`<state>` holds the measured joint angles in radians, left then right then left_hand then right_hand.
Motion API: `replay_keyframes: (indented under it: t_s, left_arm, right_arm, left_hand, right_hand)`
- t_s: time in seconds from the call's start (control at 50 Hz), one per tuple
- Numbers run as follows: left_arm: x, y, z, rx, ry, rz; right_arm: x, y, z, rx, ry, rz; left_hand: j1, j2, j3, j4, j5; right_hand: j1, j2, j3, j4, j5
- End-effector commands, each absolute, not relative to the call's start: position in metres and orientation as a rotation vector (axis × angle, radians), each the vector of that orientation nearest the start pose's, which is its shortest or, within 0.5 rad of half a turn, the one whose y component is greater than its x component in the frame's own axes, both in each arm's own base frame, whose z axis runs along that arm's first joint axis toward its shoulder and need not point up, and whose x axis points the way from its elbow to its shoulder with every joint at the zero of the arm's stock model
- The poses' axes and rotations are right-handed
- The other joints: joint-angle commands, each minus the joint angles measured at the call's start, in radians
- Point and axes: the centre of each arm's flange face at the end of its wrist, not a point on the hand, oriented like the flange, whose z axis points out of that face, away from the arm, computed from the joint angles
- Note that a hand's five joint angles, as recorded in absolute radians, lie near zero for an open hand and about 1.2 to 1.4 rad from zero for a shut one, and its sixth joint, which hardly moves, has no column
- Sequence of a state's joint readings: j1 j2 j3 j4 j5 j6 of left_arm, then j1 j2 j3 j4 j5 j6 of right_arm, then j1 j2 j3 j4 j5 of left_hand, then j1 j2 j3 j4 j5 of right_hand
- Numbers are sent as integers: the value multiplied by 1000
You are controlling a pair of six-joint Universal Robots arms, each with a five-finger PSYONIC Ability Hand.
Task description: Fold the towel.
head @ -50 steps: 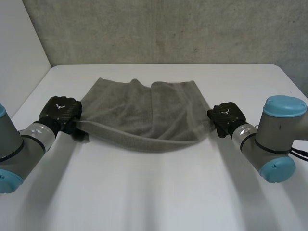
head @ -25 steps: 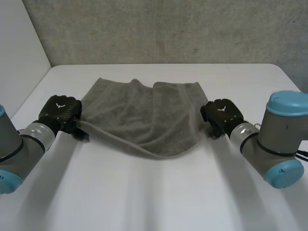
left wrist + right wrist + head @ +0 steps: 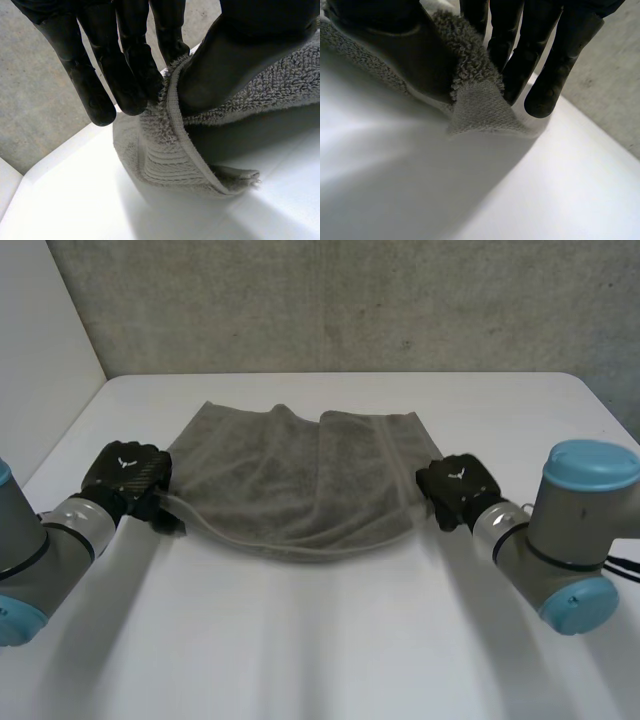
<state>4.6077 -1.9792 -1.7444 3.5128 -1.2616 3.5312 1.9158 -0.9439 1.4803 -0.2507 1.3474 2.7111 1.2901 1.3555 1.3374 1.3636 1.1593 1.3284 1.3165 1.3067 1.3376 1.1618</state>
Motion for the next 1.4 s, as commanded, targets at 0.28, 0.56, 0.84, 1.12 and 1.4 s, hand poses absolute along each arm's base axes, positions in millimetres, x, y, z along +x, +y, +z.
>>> replay_keyframes:
  t_s: [0.28,0.56,0.84,1.12,1.4]
  left_arm:
    - [-188,-293,306,687,1955,-2527]
    - [-178,-301,253,660,2186,-2339]
    - [-165,-354,201,819,2148,-2090]
    - [-210,-412,303,851,1675,-2461]
    - [-233,-383,424,759,1291,-2821]
  right_arm:
    - [251,-259,330,-1052,1967,-2048]
    - [244,-257,318,-1145,2040,-2010]
    - [247,-318,274,-1161,2128,-2010]
    - [258,-368,369,-759,1862,-2475]
    - [259,-355,433,-581,1612,-2561]
  left_hand:
    - [106,41,59,33,62]
    - [106,41,59,33,62]
    - [106,41,59,33,62]
    - [106,41,59,33,62]
    - [106,41,59,33,62]
  right_hand:
    - [68,80,90,59,60]
    - [68,80,90,59,60]
    - [68,80,90,59,60]
    - [68,80,90,59,60]
    - [68,80,90,59,60]
